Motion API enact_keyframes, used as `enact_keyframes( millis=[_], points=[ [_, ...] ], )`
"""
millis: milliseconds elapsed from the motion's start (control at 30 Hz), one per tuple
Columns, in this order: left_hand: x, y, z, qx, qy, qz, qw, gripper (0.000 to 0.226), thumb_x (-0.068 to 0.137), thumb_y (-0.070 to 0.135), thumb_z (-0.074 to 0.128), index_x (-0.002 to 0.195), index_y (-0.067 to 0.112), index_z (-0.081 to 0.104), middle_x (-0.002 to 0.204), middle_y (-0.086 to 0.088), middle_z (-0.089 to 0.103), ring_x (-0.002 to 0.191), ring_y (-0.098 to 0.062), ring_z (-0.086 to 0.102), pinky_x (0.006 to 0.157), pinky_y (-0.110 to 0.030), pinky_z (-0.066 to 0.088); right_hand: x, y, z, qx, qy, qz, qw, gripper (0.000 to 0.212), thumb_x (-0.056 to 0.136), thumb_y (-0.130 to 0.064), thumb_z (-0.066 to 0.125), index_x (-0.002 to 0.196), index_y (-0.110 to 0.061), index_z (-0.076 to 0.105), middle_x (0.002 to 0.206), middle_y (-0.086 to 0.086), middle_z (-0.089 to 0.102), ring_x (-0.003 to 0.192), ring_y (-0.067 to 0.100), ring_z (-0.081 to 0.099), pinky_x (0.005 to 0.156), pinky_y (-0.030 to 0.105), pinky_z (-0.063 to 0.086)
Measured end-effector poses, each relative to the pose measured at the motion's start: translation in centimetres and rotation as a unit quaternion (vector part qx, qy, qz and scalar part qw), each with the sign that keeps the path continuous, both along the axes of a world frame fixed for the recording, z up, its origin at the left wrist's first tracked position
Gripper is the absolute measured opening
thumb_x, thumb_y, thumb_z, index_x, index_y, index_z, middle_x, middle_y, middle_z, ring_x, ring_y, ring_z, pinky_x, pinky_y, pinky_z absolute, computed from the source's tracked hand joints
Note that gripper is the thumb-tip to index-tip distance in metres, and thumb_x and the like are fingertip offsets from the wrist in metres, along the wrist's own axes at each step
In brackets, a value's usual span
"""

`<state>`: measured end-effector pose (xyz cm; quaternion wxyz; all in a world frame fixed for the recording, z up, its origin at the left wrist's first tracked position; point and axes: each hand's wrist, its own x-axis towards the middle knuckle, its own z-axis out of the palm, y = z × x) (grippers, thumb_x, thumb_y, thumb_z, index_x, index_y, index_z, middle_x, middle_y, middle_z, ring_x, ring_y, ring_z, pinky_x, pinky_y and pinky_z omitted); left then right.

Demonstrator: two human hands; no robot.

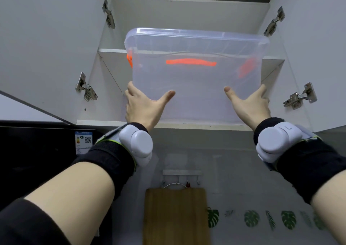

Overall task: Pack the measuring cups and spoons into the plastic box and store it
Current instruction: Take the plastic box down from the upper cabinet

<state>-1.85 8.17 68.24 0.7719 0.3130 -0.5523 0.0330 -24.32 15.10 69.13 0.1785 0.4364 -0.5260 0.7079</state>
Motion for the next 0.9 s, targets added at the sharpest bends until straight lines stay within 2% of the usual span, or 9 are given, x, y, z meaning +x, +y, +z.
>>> enact_keyframes(
  millis=[100,200,333,400,500,567,633,733,900],
  points=[
    [-0.1,0.7,-0.8,-0.017,0.015,0.005,1.0,0.121,0.056,0.073,0.069,0.146,0.013,0.014,0.147,-0.005,0.028,0.133,-0.025,0.038,0.102,-0.039,0.037,0.3,1.5,0.1,-0.031,0.04,-0.031,0.998,0.119,0.071,-0.069,0.061,0.149,-0.017,-0.012,0.153,0.024,0.009,0.141,0.04,0.021,0.11,0.05,0.025],
    [0.0,1.3,-1.4,-0.01,0.005,0.011,1.0,0.128,0.056,0.07,0.071,0.149,0.015,0.004,0.15,-0.007,0.024,0.136,-0.025,0.034,0.103,-0.041,0.037,1.1,3.8,1.1,-0.108,0.132,-0.173,0.97,0.124,0.067,-0.067,0.066,0.149,-0.017,-0.012,0.157,0.021,-0.007,0.145,0.04,0.0,0.113,0.058,0.014],
    [0.6,2.5,-2.1,-0.041,-0.041,0.081,0.995,0.14,0.054,0.068,0.073,0.148,0.019,-0.017,0.153,-0.009,0.012,0.142,-0.026,0.022,0.112,-0.045,0.03,3.1,6.4,3.2,-0.163,0.293,-0.314,0.888,0.124,0.06,-0.067,0.07,0.151,-0.019,0.0,0.159,0.017,0.0,0.146,0.041,0.0,0.113,0.059,0.002],
    [0.8,3.6,-2.2,-0.096,-0.068,0.15,0.982,0.138,0.054,0.065,0.074,0.148,0.02,-0.017,0.156,-0.01,0.0,0.146,-0.028,0.009,0.118,-0.051,0.016,4.0,7.4,3.7,-0.145,0.351,-0.33,0.864,0.121,0.06,-0.064,0.073,0.151,-0.022,0.005,0.159,0.012,0.008,0.147,0.035,0.003,0.113,0.058,-0.003],
    [0.7,5.9,-1.6,-0.186,-0.093,0.232,0.95,0.124,0.063,0.059,0.07,0.15,0.019,-0.009,0.155,-0.017,0.004,0.147,-0.033,0.001,0.117,-0.051,0.002,4.7,8.3,3.5,-0.112,0.374,-0.303,0.869,0.109,0.062,-0.06,0.074,0.148,-0.02,0.021,0.144,0.009,0.037,0.139,0.029,0.027,0.115,0.055,-0.003],
    [0.3,7.5,-1.0,-0.207,-0.072,0.248,0.944,0.114,0.067,0.053,0.069,0.15,0.018,0.0,0.146,-0.021,0.021,0.142,-0.037,0.015,0.117,-0.054,0.012,5.0,8.8,3.0,-0.115,0.367,-0.291,0.876,0.097,0.062,-0.056,0.076,0.141,-0.019,0.033,0.13,0.011,0.045,0.128,0.03,0.037,0.117,0.05,0.002],
    [0.0,8.9,-0.7,-0.199,-0.032,0.263,0.944,0.107,0.064,0.048,0.072,0.149,0.021,0.012,0.133,-0.016,0.032,0.127,-0.035,0.032,0.108,-0.048,0.025,5.2,9.4,2.7,-0.119,0.363,-0.286,0.879,0.089,0.061,-0.053,0.078,0.133,-0.017,0.041,0.122,0.013,0.048,0.12,0.032,0.041,0.117,0.046,0.011],
    [0.2,10.4,-0.9,-0.195,-0.011,0.281,0.94,0.103,0.059,0.046,0.079,0.144,0.026,0.025,0.121,-0.013,0.038,0.111,-0.031,0.039,0.096,-0.041,0.026,5.2,10.2,2.4,-0.108,0.366,-0.284,0.88,0.084,0.058,-0.053,0.08,0.125,-0.014,0.045,0.117,0.014,0.048,0.113,0.033,0.043,0.11,0.043,0.023],
    [2.3,12.3,-0.8,-0.222,-0.07,0.353,0.906,0.08,0.059,0.049,0.079,0.128,0.027,0.044,0.123,-0.012,0.041,0.118,-0.03,0.029,0.095,-0.041,0.021,5.4,10.5,1.5,-0.105,0.355,-0.279,0.886,0.082,0.054,-0.051,0.083,0.117,-0.015,0.047,0.118,0.012,0.045,0.112,0.031,0.042,0.1,0.041,0.028]
  ],
)
